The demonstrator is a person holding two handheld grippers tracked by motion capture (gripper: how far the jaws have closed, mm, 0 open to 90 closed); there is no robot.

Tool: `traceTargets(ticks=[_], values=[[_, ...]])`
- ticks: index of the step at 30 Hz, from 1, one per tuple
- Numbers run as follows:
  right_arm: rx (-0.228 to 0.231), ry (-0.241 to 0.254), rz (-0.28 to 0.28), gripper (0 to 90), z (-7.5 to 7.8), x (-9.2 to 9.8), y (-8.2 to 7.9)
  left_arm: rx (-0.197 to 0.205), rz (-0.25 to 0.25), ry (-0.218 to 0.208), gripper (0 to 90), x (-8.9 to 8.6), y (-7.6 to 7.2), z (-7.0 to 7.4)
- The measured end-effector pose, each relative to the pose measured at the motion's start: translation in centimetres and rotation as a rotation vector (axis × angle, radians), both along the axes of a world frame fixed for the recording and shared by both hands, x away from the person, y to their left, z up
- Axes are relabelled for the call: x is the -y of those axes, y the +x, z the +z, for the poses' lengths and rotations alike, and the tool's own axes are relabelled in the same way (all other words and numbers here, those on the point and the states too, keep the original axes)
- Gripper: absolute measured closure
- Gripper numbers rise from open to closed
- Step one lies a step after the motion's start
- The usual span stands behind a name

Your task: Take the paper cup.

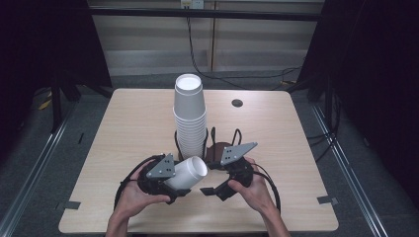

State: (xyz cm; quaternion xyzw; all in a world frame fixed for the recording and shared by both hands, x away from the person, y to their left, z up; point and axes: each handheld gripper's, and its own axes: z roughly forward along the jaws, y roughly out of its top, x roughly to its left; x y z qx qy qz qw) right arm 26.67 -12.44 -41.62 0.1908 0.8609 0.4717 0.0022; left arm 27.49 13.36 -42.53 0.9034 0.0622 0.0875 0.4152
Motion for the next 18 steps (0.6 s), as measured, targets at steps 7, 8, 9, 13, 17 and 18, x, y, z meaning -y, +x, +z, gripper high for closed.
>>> traceTargets(ticks=[7, 8, 9, 13, 17, 18], values=[[-0.026, -0.081, 0.014, 13.4, -0.6, 0.2, -0.2, 0.005, -0.021, 0.079, 17.0, 0.7, 0.0, -0.2], [-0.027, -0.092, 0.015, 13.5, -0.7, 0.2, -0.1, 0.005, -0.026, 0.088, 17.0, 0.8, 0.0, -0.1], [-0.028, -0.103, 0.019, 13.7, -0.7, 0.2, -0.1, 0.001, -0.034, 0.09, 17.0, 0.9, -0.1, -0.2], [-0.027, -0.149, 0.039, 15.3, -0.9, 0.0, -0.1, 0.009, -0.053, 0.128, 16.9, 1.3, -0.1, -0.4], [-0.049, -0.167, 0.055, 15.5, -1.0, 0.3, 0.1, -0.007, -0.066, 0.147, 16.8, 1.6, -0.2, -0.5], [-0.045, -0.179, 0.056, 15.5, -1.0, 0.3, 0.2, -0.002, -0.071, 0.156, 16.8, 1.7, -0.3, -0.5]])
